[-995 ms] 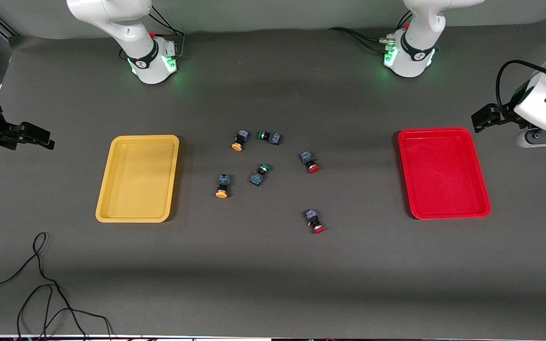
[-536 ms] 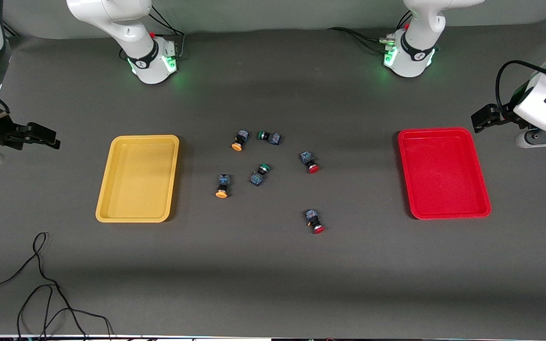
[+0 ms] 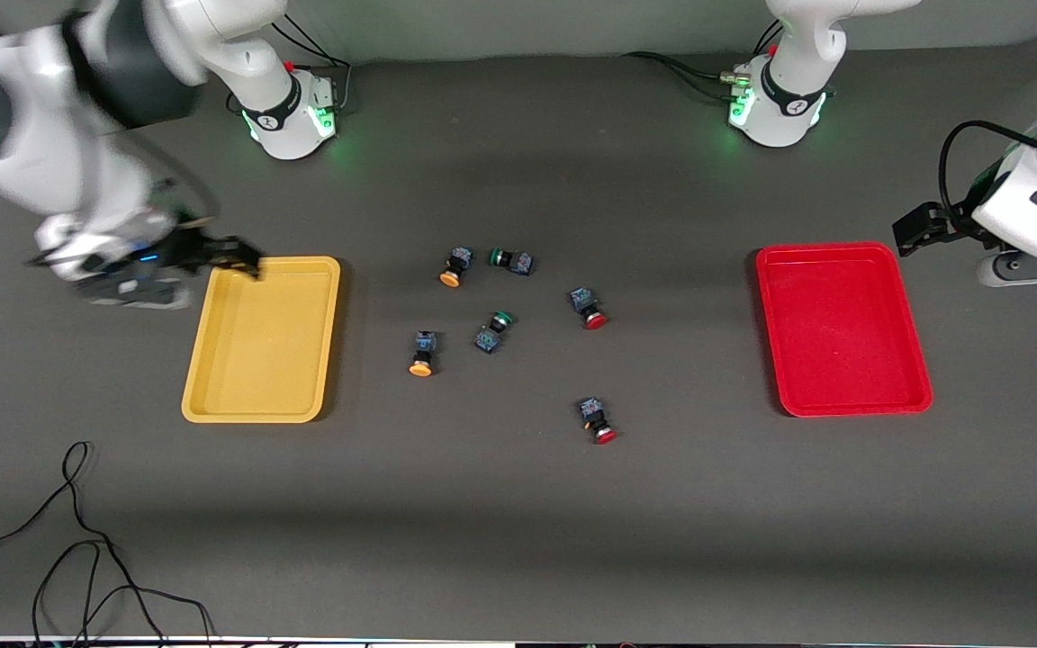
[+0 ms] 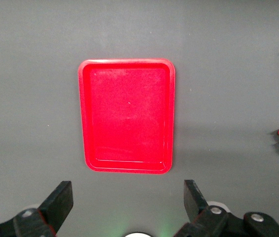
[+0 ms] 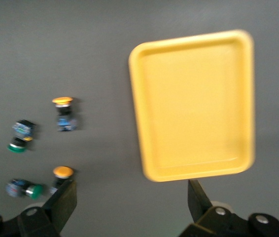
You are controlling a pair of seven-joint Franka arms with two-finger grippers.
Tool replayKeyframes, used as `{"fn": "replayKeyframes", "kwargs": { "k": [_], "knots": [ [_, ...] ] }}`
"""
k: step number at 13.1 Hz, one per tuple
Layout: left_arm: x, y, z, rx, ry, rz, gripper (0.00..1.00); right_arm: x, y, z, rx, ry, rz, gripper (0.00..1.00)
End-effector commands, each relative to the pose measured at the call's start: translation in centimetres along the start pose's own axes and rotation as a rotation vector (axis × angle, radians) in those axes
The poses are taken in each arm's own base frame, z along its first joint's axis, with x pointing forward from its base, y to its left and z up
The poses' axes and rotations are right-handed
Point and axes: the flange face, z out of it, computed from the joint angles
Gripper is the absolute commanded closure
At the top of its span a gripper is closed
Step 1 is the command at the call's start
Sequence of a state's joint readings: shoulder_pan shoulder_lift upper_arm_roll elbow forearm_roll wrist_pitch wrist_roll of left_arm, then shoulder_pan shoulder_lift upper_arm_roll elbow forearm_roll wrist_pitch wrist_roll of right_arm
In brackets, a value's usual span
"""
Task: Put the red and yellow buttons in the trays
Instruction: 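Reach the right gripper to a yellow button while the left gripper reaches a red button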
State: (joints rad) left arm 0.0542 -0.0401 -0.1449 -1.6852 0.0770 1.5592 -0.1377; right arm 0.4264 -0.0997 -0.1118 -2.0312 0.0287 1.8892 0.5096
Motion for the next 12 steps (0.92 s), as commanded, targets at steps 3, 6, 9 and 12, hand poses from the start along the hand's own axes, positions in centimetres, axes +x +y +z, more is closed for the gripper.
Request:
{"fn": "replayKeyframes", "kwargs": {
  "k": [3, 6, 9, 12],
  "knots": [
    [-0.1, 1.7, 0.1, 0.006, -0.036, 0.031, 0.00, -10.3, -14.0, 5.2, 0.052, 0.051, 0.239, 0.00],
    [1.1, 7.6, 4.3, 0.021, -0.136, 0.112, 0.00, -13.6, -17.8, 7.4, 0.056, 0.056, 0.294, 0.00],
    [1.3, 19.0, 9.2, 0.031, -0.158, -0.027, 0.00, -13.7, -17.3, 10.1, 0.036, 0.049, 0.298, 0.00],
    [0.7, 30.8, 15.4, -0.003, -0.170, -0.220, 0.00, -15.3, -15.5, 16.5, 0.056, 0.072, 0.282, 0.00]
  ]
}}
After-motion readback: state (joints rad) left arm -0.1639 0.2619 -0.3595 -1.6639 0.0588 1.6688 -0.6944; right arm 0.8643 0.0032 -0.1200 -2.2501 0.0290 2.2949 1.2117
